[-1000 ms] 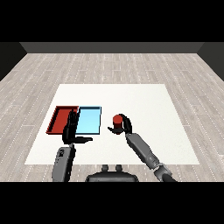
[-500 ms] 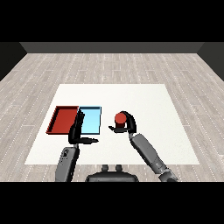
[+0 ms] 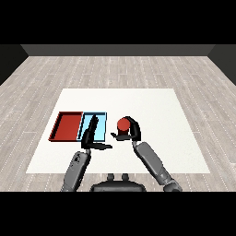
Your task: Pick the red can and put it in the red box
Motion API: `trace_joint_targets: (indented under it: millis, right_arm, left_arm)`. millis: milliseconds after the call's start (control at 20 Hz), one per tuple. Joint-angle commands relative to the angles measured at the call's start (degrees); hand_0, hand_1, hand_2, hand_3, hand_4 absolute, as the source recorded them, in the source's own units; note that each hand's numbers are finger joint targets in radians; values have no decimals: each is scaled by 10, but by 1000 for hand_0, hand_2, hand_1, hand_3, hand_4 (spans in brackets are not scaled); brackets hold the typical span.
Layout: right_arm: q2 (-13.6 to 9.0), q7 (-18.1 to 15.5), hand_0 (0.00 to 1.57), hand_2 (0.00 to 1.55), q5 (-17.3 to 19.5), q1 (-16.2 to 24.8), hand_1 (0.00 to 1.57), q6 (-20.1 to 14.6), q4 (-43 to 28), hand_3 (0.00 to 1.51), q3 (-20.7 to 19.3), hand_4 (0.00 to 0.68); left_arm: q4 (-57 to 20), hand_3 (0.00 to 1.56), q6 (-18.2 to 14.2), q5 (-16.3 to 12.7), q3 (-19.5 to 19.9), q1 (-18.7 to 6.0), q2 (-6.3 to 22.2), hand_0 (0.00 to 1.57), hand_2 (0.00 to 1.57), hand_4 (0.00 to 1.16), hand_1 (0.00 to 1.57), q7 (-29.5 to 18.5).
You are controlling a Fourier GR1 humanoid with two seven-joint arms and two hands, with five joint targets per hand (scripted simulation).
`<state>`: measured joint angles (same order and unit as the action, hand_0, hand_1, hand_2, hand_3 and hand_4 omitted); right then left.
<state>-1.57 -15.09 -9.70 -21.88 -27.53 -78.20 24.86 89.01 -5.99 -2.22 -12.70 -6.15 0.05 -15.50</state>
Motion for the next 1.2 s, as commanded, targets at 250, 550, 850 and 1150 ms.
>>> trace_joint_targets:
  millis: [250, 550, 850, 1150]
  right_arm:
    - [15, -17, 1453, 1447, -3, -30, 1453, 54, 47, 1398, -72, 661]
    - [16, 14, 1455, 1451, -10, -33, 1455, 11, 16, 1389, -23, 630]
    - [16, -34, 1443, 1438, -18, -15, 1443, 22, 32, 1389, -5, 631]
    - [16, -11, 1428, 1435, -28, -61, 1428, -18, 50, 1375, 5, 631]
  left_arm:
    - [-27, 0, -19, -35, -46, -21, 0, 0, 0, 0, 0, 16]
    - [-94, 0, -32, -43, -52, -57, 0, 0, 0, 0, 0, 4]
    - [-197, 0, -48, -111, -78, -123, 0, 0, 0, 0, 0, -33]
    - [-177, 0, -51, -101, -87, -92, 0, 0, 0, 0, 0, -31]
